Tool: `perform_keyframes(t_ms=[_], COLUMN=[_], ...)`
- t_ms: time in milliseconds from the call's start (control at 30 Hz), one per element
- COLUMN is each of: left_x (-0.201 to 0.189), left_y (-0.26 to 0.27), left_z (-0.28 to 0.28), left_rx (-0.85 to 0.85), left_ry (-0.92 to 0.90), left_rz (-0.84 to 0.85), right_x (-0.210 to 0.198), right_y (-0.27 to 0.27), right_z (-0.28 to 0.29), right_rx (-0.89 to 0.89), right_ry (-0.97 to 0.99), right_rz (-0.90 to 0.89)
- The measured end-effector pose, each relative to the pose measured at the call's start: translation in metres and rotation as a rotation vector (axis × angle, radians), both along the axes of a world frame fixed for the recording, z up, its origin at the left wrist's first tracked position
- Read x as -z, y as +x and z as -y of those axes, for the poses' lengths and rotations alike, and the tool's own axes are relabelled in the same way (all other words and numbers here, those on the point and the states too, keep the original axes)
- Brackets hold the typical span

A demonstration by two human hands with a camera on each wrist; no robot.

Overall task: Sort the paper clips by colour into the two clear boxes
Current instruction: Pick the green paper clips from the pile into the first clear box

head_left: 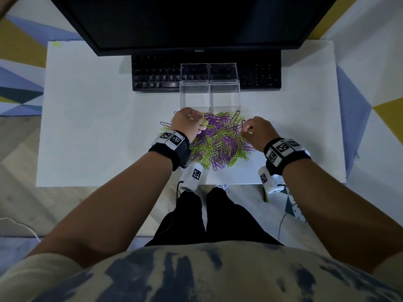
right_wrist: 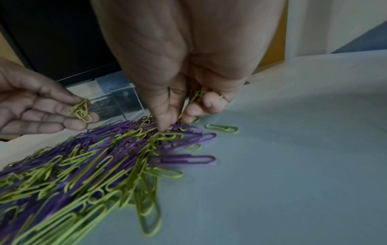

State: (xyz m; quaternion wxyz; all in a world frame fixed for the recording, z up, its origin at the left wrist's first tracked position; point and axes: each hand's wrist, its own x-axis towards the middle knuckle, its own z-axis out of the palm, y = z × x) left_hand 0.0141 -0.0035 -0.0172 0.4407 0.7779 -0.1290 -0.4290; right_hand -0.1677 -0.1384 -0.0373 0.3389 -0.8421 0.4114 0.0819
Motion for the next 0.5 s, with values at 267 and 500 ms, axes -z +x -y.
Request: perform_keyframes(t_ms=[267,500], left_x=[0.003,0.006], left_y=[0.006,0.007], left_z=[-0.003,-0.005], left_rx=[0.045,-0.004], left_ry=[0.094,0.054], left_rz=[0.175,0.137], right_x=[-0.009,-0.022], right_y=[0.01,0.021], right_z=[0.009,0.003], right_rx=[0.18,0.424], right_ry=[0.162,0.65], right_rz=[0.078,0.26])
